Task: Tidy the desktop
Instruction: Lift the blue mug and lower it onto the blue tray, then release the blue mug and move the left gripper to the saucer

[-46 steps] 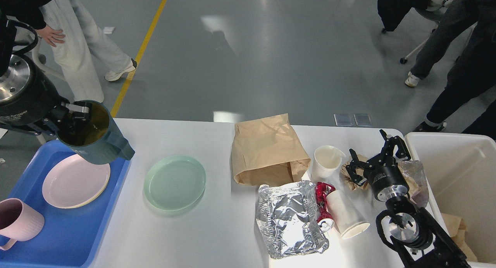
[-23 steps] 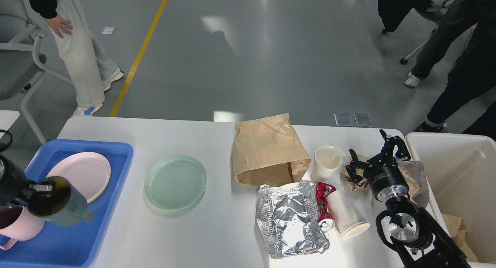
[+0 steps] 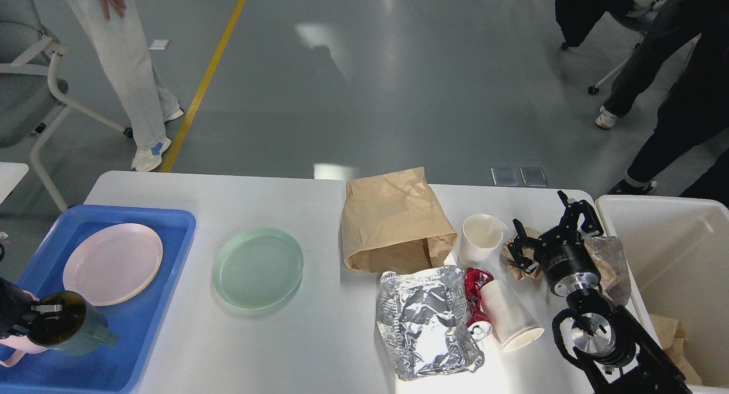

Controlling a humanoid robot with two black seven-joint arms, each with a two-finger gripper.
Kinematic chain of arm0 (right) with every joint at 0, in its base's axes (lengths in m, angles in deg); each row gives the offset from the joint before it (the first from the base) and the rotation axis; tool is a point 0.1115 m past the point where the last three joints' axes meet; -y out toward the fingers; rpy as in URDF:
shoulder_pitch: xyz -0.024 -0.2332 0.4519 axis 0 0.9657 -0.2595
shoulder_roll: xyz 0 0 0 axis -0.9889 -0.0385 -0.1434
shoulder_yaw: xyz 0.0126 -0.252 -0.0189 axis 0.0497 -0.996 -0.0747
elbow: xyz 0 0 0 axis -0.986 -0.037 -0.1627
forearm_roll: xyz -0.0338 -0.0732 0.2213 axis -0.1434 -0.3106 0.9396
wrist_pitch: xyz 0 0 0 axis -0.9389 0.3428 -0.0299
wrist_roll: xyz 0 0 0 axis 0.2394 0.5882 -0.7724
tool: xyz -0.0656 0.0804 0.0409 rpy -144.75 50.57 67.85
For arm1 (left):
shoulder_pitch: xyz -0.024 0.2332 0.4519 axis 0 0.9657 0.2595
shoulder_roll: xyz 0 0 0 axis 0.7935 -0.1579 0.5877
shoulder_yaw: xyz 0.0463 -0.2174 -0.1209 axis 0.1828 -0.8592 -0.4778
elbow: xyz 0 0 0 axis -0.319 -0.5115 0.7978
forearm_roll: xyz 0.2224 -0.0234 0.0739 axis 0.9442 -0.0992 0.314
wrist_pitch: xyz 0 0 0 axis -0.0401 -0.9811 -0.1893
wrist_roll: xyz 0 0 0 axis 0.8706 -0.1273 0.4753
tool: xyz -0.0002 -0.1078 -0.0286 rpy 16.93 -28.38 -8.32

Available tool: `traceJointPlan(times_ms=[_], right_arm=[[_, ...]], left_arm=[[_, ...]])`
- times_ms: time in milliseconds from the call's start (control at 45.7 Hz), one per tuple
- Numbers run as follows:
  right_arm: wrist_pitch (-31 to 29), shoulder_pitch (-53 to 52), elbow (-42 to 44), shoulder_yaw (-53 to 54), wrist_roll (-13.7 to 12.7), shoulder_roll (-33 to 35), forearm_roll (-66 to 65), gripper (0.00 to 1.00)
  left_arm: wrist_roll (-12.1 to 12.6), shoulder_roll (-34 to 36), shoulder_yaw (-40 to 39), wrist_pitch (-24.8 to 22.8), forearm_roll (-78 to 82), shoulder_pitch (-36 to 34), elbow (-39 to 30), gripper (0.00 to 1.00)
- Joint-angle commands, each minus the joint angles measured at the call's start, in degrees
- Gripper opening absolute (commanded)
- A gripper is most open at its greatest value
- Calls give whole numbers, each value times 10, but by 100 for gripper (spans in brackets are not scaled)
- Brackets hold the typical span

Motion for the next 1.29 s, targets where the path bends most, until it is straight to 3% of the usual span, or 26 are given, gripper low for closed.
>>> traceJointPlan(times_ms=[0, 219, 876, 942, 1007, 1139, 1270], right_arm=[[0, 0, 0, 0, 0, 1, 0, 100], [0, 0, 0, 0, 0, 0, 0, 100], [0, 0, 0, 0, 0, 1, 0, 100], [0, 1, 1, 0, 0, 1, 0, 100], [0, 1, 0, 0, 0, 0, 0, 100], [0, 0, 0, -1, 0, 0, 0, 100], [0, 0, 0, 0, 0, 1, 0, 100]], left_arm=[[-10, 4, -48, -12, -1, 35, 5, 0], [-48, 11, -68, -59, -8, 57, 26, 0], [-49, 15, -76, -60, -8, 91, 77, 3], [-49, 14, -76, -59, -8, 94, 78, 11], [-49, 12, -74, -47, -14, 94, 80, 25], [-44, 9, -77, -21, -18, 104, 94, 77], [-44, 9, -73, -20, -24, 104, 94, 90]])
